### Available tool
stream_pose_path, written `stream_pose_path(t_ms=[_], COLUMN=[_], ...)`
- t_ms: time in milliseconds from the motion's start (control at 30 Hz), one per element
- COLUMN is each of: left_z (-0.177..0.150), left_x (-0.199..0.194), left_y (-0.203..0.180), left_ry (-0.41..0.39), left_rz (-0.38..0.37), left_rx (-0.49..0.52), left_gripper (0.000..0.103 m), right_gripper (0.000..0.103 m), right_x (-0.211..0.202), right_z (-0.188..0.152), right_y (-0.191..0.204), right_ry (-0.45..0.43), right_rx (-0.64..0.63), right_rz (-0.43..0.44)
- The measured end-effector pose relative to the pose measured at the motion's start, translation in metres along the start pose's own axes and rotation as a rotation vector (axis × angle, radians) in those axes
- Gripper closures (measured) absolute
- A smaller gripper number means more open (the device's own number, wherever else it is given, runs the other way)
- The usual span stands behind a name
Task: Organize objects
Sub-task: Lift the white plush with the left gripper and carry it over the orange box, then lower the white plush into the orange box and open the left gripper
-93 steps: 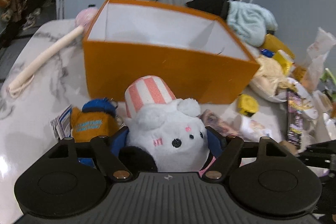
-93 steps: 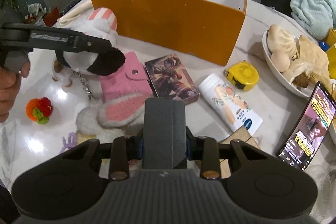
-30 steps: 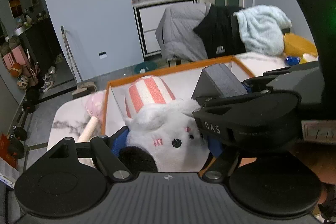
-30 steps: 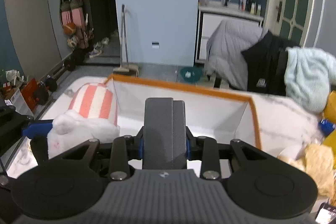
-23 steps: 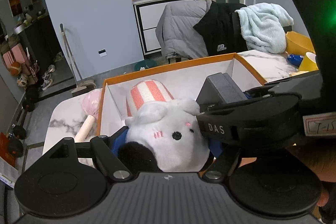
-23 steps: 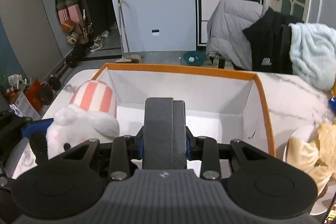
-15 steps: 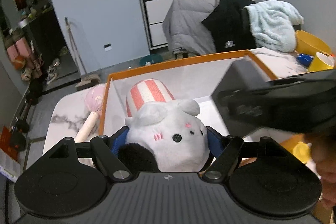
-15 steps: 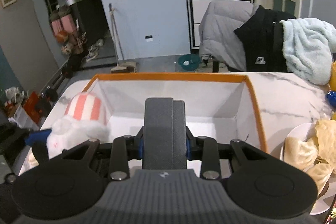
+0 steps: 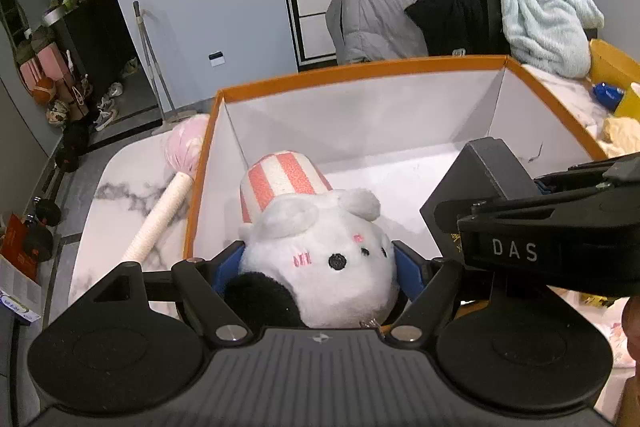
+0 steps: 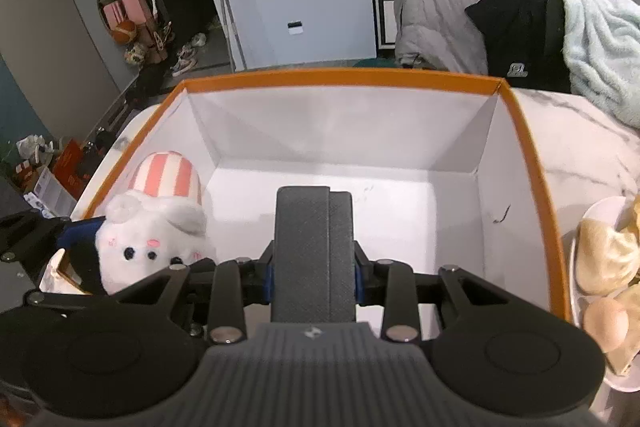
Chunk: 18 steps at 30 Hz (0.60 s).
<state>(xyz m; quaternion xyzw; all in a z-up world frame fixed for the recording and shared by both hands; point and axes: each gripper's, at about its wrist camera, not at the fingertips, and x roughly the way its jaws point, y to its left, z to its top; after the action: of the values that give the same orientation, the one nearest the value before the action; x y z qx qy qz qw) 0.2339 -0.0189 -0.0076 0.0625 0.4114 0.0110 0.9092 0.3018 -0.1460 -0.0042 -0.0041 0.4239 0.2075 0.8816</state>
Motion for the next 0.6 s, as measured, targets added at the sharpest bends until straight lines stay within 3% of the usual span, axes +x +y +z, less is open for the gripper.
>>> stream_pose_path(t_ms=[367,600], left_z=[-0.0037,-0.0026], left_x=[0.0017,-0.0019], left_y=[0.009,0.0048], left_ry=[0.004,-0.021], left_rz=[-0.044,-0.013], left_rx=[-0.069,-0.039], left_gripper=[0.011,0.011], right_gripper=[0.067,0.064], right_x=[0.0097,0.0017], right_z=[-0.0026,0.0004], right_y=[-0.008,-0.0028], right_ry=[0.028,-0.007], right_rx=[0.077,0.064], right_rz=[0.047,0.029])
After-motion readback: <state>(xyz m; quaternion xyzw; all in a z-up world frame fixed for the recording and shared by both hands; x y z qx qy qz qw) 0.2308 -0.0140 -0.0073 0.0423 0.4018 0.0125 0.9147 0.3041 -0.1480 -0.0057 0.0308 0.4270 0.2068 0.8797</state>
